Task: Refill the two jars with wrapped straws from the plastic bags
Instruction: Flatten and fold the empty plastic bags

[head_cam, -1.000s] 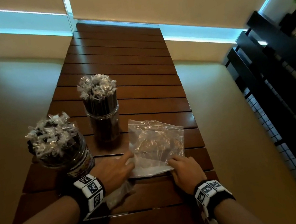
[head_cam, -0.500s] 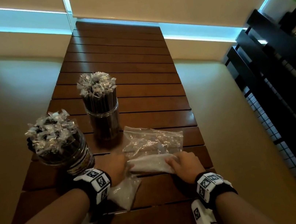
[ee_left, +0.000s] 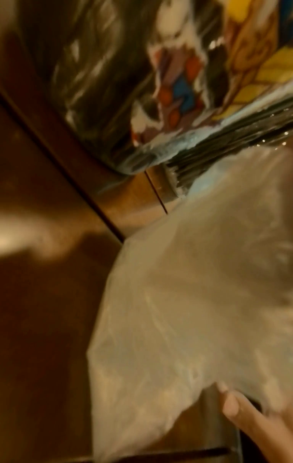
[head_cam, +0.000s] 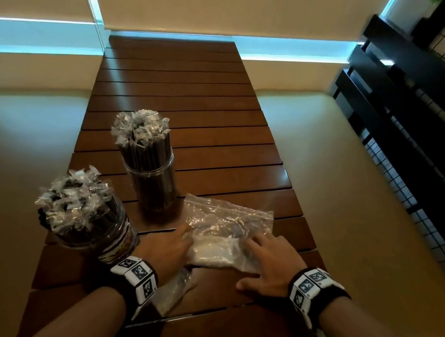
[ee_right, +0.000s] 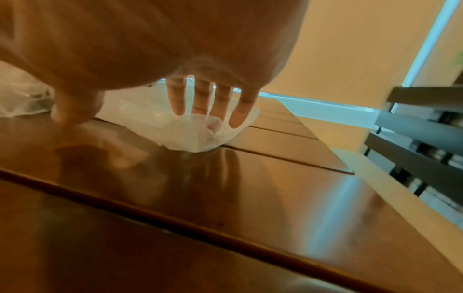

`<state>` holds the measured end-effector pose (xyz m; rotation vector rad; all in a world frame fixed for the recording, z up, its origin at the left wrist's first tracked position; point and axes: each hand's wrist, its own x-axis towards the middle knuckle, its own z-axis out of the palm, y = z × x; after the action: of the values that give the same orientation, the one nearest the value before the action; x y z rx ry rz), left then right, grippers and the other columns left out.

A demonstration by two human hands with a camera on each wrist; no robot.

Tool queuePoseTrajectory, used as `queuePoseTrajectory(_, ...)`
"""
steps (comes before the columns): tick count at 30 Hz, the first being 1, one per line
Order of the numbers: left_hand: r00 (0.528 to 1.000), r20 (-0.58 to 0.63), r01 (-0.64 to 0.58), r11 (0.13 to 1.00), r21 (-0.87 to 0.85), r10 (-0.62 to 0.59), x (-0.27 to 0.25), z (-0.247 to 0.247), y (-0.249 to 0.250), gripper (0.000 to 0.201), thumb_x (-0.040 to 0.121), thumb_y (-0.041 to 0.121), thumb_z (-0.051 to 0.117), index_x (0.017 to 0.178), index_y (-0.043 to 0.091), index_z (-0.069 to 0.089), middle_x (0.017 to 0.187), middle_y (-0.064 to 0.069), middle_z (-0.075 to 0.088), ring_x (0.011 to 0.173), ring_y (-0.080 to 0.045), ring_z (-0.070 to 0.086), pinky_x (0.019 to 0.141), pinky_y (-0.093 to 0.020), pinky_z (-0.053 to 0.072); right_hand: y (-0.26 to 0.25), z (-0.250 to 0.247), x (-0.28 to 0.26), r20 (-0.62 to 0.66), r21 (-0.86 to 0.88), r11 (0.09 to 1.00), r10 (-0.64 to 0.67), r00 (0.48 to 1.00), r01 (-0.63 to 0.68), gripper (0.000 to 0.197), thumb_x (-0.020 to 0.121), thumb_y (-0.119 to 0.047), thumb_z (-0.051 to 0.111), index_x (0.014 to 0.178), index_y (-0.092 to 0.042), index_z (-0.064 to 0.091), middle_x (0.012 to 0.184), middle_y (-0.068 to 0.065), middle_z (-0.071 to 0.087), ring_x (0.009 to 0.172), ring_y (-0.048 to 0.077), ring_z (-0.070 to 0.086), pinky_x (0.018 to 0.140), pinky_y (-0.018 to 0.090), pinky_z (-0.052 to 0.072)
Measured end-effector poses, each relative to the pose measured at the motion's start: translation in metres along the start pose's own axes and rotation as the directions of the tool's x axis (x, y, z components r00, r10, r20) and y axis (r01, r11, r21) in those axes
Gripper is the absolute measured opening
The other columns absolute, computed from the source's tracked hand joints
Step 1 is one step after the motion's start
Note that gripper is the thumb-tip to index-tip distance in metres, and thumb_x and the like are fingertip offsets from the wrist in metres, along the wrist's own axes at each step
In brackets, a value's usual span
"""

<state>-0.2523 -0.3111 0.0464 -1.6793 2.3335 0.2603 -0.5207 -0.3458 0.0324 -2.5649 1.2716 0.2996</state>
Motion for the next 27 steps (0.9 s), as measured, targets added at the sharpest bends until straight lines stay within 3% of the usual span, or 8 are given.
queuePoseTrajectory(3,0.985,0.144,-0.096,0.995,0.018,0.092,-0.005,0.004,-0.006,0.059,0.091,0.064,0.038,0.133,0.025,0.052,0.151,0.012,0.032,0.108,-0.020,0.062,0.077,-0.036,0.053,-0.001,0.002,0.000,-0.058,-0.061,0.998,-0.035,0.998,0.032,0.045,0.086,-0.048,0.050,0.127,-0.030,0.047,0.128,-0.005,0.049,0.111,0.017,0.052,0.090,0.031,0.043)
queuePoseTrajectory(6,0.975,0.213,-0.060,0.998,0.014,0.056,-0.010,0.008,-0.007,0.073,0.086,0.066,0.051,0.145,0.024,0.040,0.159,0.016,0.020,0.113,-0.024,0.060,0.086,-0.037,0.049,-0.006,0.005,0.002,-0.215,0.057,0.998,0.035,0.976,-0.023,0.017,0.094,-0.032,0.044,0.101,-0.028,0.058,0.099,-0.009,0.060,0.084,0.012,0.057,0.073,0.025,0.041)
queuePoseTrajectory(10,0.994,0.102,0.034,0.999,-0.028,-0.031,-0.009,0.002,-0.003,0.040,0.088,0.045,0.055,0.125,0.030,0.052,0.140,0.013,0.048,0.105,-0.018,0.063,0.079,-0.030,0.049,-0.004,-0.001,0.007,-0.180,0.212,0.970,0.160,0.970,-0.121,0.018,0.099,-0.035,0.038,0.091,-0.027,0.052,0.073,-0.012,0.053,0.061,0.009,0.050,0.062,0.023,0.036)
queuePoseTrajectory(13,0.975,0.044,0.223,0.957,-0.186,-0.218,-0.001,0.000,0.001,0.019,0.091,0.033,0.052,0.110,0.029,0.055,0.114,0.003,0.065,0.100,-0.023,0.064,0.076,-0.032,0.047,0.001,-0.002,0.013,-0.099,0.274,0.926,0.295,0.950,-0.259,0.016,0.102,-0.036,0.034,0.098,-0.026,0.045,0.081,-0.004,0.061,0.071,0.020,0.059,0.063,0.029,0.038)
queuePoseTrajectory(17,0.920,0.108,0.392,0.886,-0.246,-0.377,0.010,0.006,0.004,0.025,0.100,0.038,0.039,0.116,0.025,0.055,0.116,-0.005,0.064,0.104,-0.029,0.063,0.081,-0.036,0.047,0.001,0.002,0.017,-0.029,0.288,0.873,0.420,0.907,-0.395,0.015,0.100,-0.036,0.034,0.093,-0.025,0.041,0.094,0.003,0.066,0.085,0.028,0.063,0.070,0.036,0.049)
queuePoseTrajectory(21,0.857,0.180,0.514,0.823,-0.241,-0.483,0.019,0.016,0.005,0.031,0.098,0.041,0.044,0.111,0.021,0.064,0.114,-0.004,0.066,0.103,-0.025,0.064,0.079,-0.032,0.048,-0.008,0.005,0.017,-0.094,0.280,0.855,0.477,0.874,-0.437,0.014,0.096,-0.029,0.049,0.108,-0.023,0.044,0.110,0.000,0.055,0.094,0.026,0.059,0.069,0.035,0.045)
queuePoseTrajectory(24,0.838,0.166,0.544,0.824,-0.157,-0.521,0.020,0.019,0.008,0.033,0.097,0.042,0.045,0.114,0.018,0.062,0.112,-0.006,0.066,0.102,-0.026,0.065,0.079,-0.033,0.050,-0.013,0.012,0.016,-0.214,0.061,0.954,0.300,0.930,-0.294,0.035,0.077,-0.016,0.071,0.108,-0.023,0.055,0.106,0.000,0.055,0.089,0.020,0.055,0.069,0.031,0.048)
queuePoseTrajectory(27,0.819,0.129,0.572,0.810,-0.128,-0.559,0.017,0.017,0.012,0.027,0.094,0.036,0.050,0.110,0.017,0.062,0.108,-0.003,0.068,0.098,-0.024,0.066,0.073,-0.032,0.047,-0.013,0.014,0.010,-0.219,0.057,0.997,0.066,0.974,-0.055,0.019,0.087,-0.033,0.057,0.104,-0.024,0.060,0.102,-0.005,0.058,0.086,0.015,0.054,0.079,0.034,0.048)
